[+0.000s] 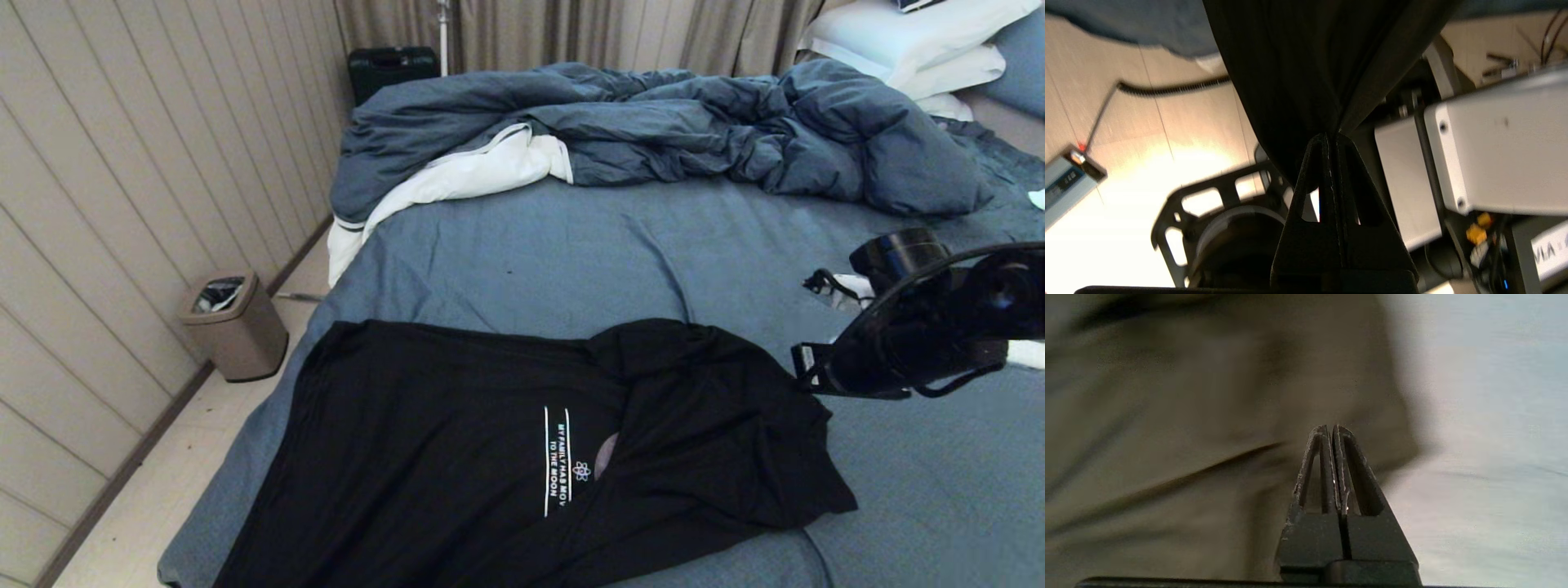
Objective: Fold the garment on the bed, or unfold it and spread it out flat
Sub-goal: Unford the black T-shirt
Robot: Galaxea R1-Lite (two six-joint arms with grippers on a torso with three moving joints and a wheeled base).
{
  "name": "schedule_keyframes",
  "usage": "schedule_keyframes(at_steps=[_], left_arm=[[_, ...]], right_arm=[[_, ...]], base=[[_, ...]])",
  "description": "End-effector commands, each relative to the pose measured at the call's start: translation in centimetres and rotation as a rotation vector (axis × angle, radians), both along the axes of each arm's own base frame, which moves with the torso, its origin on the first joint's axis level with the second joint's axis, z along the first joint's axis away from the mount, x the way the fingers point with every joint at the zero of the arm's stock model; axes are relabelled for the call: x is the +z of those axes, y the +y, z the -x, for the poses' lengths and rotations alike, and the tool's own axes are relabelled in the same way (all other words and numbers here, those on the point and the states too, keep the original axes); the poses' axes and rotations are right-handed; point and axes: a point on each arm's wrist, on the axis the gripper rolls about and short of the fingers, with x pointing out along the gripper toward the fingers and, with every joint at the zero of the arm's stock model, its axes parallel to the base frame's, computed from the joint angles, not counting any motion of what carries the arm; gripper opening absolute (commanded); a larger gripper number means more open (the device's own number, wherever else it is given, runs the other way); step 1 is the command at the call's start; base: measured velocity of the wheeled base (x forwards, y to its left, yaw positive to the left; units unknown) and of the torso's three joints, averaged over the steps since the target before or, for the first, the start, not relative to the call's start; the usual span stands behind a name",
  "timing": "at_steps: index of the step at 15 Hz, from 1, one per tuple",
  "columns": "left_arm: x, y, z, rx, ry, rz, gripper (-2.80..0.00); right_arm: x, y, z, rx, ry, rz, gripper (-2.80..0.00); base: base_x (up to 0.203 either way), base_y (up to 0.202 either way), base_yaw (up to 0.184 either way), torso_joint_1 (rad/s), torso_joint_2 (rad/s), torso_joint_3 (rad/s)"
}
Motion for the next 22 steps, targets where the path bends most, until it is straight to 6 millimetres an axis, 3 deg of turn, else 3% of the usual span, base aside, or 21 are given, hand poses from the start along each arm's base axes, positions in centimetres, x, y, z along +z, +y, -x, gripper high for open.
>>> schedule_keyframes(at_steps=[1, 3, 4, 7, 14, 22], left_arm=[[-0.1, -0.3, -0.6, 0.005, 0.022, -0.011, -2.80], [-0.1, -0.7, -1.3, 0.008, 0.038, -0.014, -2.80], [-0.1, -0.8, -1.6, 0.011, 0.046, -0.014, -2.80], [0.4, -0.9, -2.0, 0.029, 0.014, -0.003, -2.80], [0.4, -1.0, -2.1, 0.037, 0.003, -0.006, -2.80], [0.2, -1.0, -2.1, 0.036, 0.007, -0.004, -2.80]], right_arm=[[1.2, 3.1, 1.0, 0.099, -0.025, -0.005, -2.80], [1.9, 6.7, 2.1, 0.215, -0.006, -0.012, -2.80], [2.1, 8.2, 2.7, 0.262, 0.011, -0.011, 0.00], [2.2, 10.3, 2.3, 0.315, 0.026, -0.007, 0.00], [-1.8, 11.9, -2.9, 0.270, 0.096, 0.077, 0.00], [-3.2, 12.6, -3.2, 0.281, 0.132, 0.092, 0.00]], base=[[0.000, 0.000, 0.000, 0.000, 0.00, 0.000], [0.000, 0.000, 0.000, 0.000, 0.00, 0.000], [0.000, 0.000, 0.000, 0.000, 0.00, 0.000], [0.000, 0.000, 0.000, 0.000, 0.00, 0.000], [0.000, 0.000, 0.000, 0.000, 0.00, 0.000], [0.000, 0.000, 0.000, 0.000, 0.00, 0.000]])
